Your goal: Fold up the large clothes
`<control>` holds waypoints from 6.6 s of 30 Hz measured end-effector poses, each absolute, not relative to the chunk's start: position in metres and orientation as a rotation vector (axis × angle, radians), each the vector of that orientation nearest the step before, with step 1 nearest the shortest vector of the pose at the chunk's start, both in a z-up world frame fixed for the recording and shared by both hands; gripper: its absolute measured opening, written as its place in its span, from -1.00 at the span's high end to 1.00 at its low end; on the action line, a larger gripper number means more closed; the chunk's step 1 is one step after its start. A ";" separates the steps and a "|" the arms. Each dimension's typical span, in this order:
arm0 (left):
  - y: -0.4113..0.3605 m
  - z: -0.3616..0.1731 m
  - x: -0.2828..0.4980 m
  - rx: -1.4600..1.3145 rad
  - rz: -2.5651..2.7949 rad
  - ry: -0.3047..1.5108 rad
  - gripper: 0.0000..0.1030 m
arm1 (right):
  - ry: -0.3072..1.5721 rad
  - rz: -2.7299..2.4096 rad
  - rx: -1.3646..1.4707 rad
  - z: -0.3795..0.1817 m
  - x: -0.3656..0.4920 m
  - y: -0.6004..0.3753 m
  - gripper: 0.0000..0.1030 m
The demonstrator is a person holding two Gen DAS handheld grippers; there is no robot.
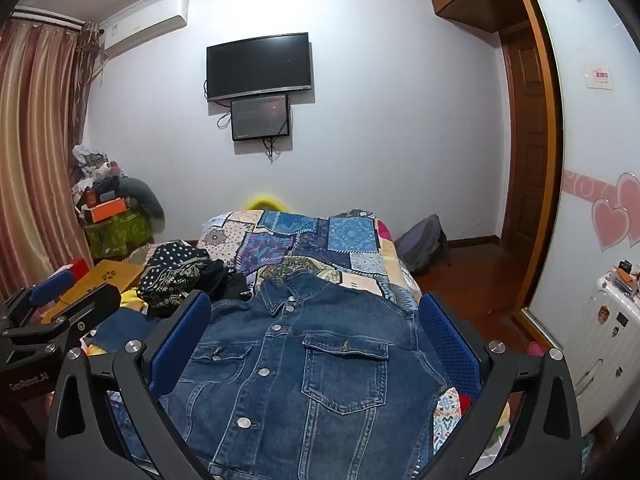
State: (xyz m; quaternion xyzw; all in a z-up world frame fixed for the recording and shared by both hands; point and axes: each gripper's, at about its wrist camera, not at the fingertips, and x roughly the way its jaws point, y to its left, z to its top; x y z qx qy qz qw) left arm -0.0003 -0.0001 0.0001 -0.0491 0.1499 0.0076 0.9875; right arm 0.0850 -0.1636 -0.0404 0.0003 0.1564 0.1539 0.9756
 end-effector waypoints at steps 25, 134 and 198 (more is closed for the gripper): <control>0.015 -0.012 -0.002 -0.134 0.033 0.304 -1.00 | 0.323 0.312 -0.009 -0.043 0.087 -0.156 -1.00; 0.400 -0.287 0.099 -1.104 0.540 0.815 -0.21 | 0.823 0.323 -0.143 -0.131 0.267 -0.073 -1.00; 0.017 -0.164 0.225 -0.082 -0.194 0.999 -0.05 | 0.814 0.288 -0.149 -0.131 0.247 -0.121 -1.00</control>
